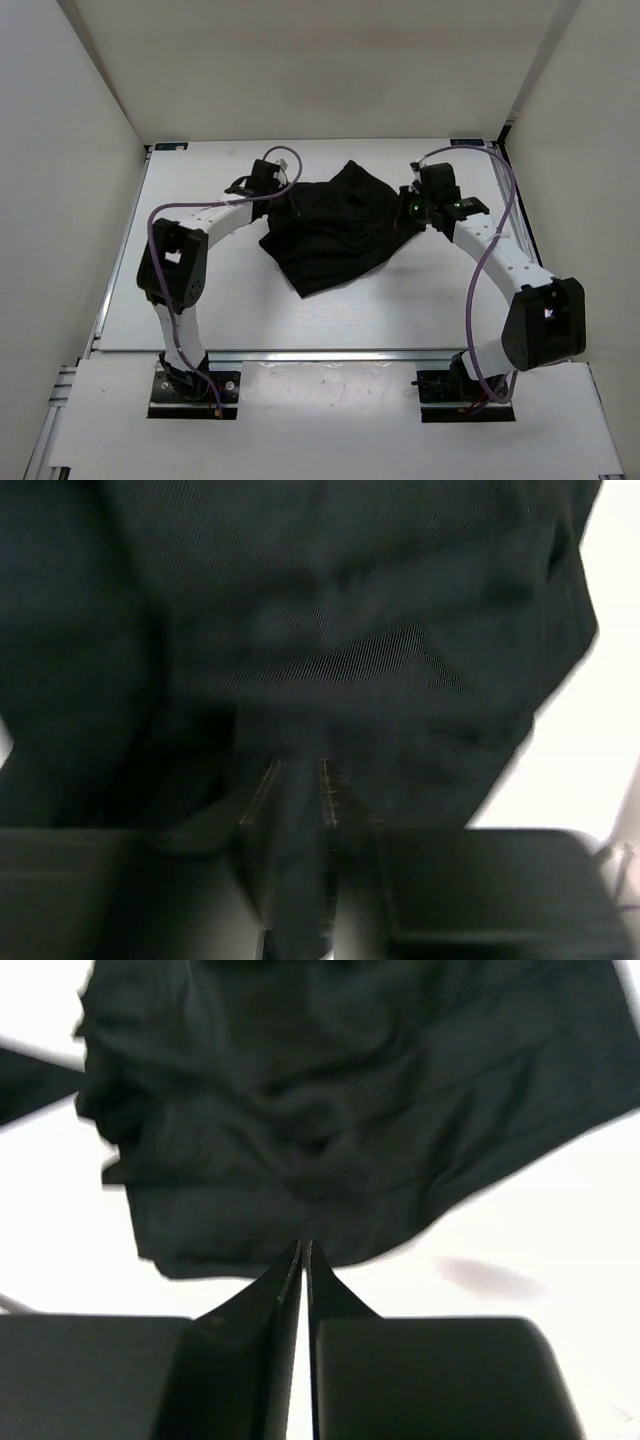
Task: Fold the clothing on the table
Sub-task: Flatten the skirt out
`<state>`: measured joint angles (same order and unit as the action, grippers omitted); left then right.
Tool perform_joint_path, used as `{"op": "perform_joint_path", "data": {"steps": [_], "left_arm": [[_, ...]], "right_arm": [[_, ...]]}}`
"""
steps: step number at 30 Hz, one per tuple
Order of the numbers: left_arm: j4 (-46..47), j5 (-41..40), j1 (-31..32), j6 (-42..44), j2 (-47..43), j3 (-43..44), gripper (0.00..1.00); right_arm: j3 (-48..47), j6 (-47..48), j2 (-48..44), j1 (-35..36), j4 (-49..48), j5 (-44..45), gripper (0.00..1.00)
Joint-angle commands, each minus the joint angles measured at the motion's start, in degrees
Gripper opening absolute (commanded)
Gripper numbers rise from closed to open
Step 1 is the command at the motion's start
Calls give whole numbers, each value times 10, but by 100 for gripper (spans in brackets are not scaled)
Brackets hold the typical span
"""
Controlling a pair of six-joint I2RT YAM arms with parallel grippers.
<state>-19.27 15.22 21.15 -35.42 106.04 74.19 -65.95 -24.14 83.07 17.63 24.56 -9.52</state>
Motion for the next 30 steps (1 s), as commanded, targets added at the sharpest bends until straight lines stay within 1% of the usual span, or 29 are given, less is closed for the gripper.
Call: {"op": "perform_joint_path", "data": {"steps": [1,2,4,5,8,10,12,14,15,16,19,20,21,22,24,25,26,27,28,29,30], "left_arm": [[-24,-91,35,33,31,55,25],[-30,-102,38,39,43,60,21],[-49,-150,59,50,55,53,3],[-53,-180,66,60,58,52,0],[-103,-246,122,97,58,32,0],[-134,-268,152,120,51,14,0],[-161,-264,176,128,32,-20,0],[-193,-217,190,138,10,-53,0],[-203,-176,193,145,-10,-75,0],[-220,-159,193,151,-16,-96,0],[-254,-49,196,182,-73,-153,0],[-263,17,207,200,-84,-164,0],[-265,88,210,207,-112,-181,0],[-261,103,213,203,-143,-202,0],[-246,126,216,168,-199,-214,0],[-248,124,200,158,-231,-204,0],[-240,125,184,143,-244,-194,0],[-239,127,157,126,-263,-190,0],[-241,124,117,121,-279,-167,0],[-244,127,106,110,-291,-144,2],[-235,115,61,94,-302,-112,6]], "right_arm": [[29,-26,-32,16,16,-21,8],[43,-33,-37,15,15,-29,7],[56,-41,-61,2,15,-38,5],[64,-46,-67,-5,16,-42,5],[74,-50,-91,-39,17,-46,4],[75,-50,-103,-52,20,-52,5],[75,-50,-107,-63,20,-59,4],[72,-45,-106,-80,20,-62,3],[69,-43,-103,-86,22,-62,4],[60,-38,-99,-90,23,-66,3],[55,-28,-85,-104,29,-65,3],[45,-21,-76,-106,30,-69,4],[43,-20,-66,-108,36,-71,3],[38,-14,-58,-109,41,-69,3],[22,-2,-28,-108,54,-69,2],[19,1,-13,-103,66,-70,1],[12,3,-3,-99,78,-67,1],[3,6,7,-88,84,-68,1],[2,5,15,-74,93,-69,1],[4,1,18,-66,96,-66,1],[13,-6,24,-44,90,-66,3]]}}
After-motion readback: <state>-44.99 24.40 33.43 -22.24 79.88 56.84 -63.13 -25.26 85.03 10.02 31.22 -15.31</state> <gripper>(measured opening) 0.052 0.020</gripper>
